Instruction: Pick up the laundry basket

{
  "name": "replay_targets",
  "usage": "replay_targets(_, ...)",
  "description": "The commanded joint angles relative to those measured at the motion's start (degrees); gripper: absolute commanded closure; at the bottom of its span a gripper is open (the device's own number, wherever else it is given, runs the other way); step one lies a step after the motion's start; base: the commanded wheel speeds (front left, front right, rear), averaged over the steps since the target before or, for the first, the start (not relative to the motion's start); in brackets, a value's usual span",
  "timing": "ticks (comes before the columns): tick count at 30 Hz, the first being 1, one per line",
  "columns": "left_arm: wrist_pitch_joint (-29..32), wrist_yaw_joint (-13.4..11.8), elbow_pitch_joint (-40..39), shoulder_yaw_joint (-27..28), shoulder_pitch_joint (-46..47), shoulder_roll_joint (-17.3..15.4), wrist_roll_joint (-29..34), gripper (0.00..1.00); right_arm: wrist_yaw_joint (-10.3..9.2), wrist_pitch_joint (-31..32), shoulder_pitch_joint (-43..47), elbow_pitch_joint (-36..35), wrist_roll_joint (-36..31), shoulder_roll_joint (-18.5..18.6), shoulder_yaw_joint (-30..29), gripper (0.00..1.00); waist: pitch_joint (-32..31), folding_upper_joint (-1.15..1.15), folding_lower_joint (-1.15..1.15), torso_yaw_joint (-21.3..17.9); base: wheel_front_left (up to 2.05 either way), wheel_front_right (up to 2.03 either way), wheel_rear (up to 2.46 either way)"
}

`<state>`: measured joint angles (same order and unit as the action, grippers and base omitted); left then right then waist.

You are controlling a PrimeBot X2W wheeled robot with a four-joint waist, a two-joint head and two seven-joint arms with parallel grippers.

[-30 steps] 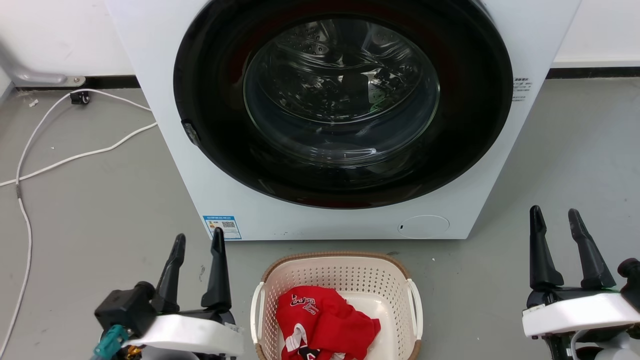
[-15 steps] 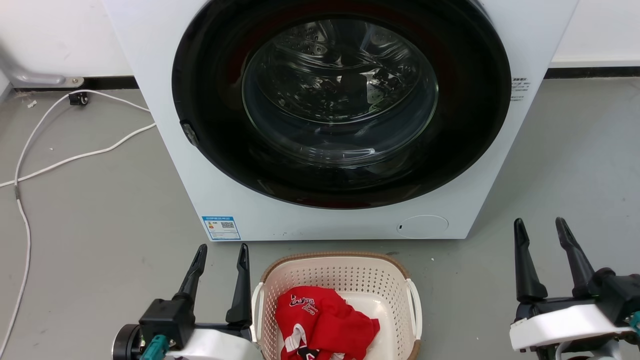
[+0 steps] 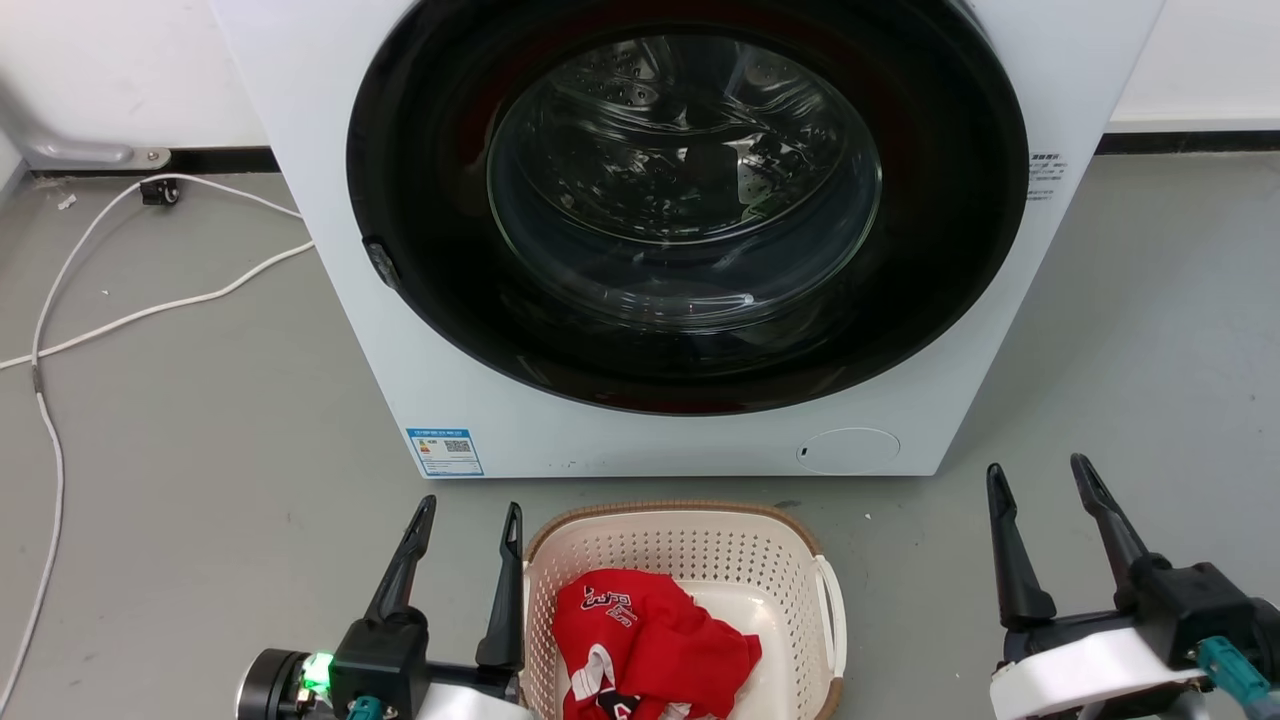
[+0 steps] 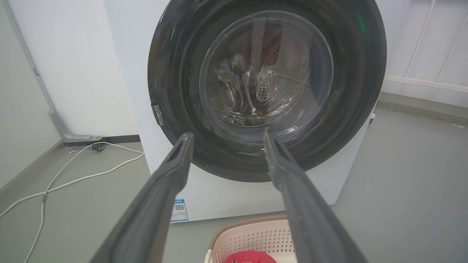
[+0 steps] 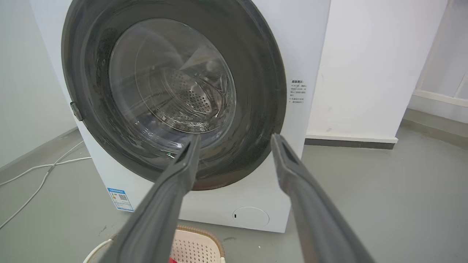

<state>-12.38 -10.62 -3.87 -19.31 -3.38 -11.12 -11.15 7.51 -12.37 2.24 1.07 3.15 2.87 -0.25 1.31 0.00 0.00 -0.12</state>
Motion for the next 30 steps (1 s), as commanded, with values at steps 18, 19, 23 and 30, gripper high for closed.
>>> replay_targets(18, -2.4, 1.0, -0.1, 0.7, -1.7, 1.3, 7.2, 0.0, -0.04, -2.5, 0.1, 2.0, -2.9, 0.0, 0.2, 0.0, 0.4, 0.0, 0.0, -0.2, 0.0, 0.0, 0.0)
replay_targets(19, -2.5, 1.1, -0.1, 0.8, -1.7, 1.4, 7.7, 0.0, -0.04, -2.4, 0.1, 2.0, -3.3, 0.0, 0.2, 0.0, 0.4, 0.0, 0.0, -0.1, 0.0, 0.0, 0.0)
replay_targets(23, -2.9, 1.7, -0.2, 0.9, -2.0, 1.8, 9.5, 0.0, -0.04, -2.9, 0.2, 1.8, -4.8, 0.0, 0.2, 0.0, 0.4, 0.0, 0.0, -0.1, 0.0, 0.0, 0.0)
replay_targets(30, -2.8, 2.7, 0.6, 1.7, -2.3, 2.5, 10.0, 0.0, -0.04, -2.8, 0.2, 1.7, -4.3, 0.0, 0.0, 0.0, 0.5, 0.0, 0.0, 0.1, 0.0, 0.0, 0.0)
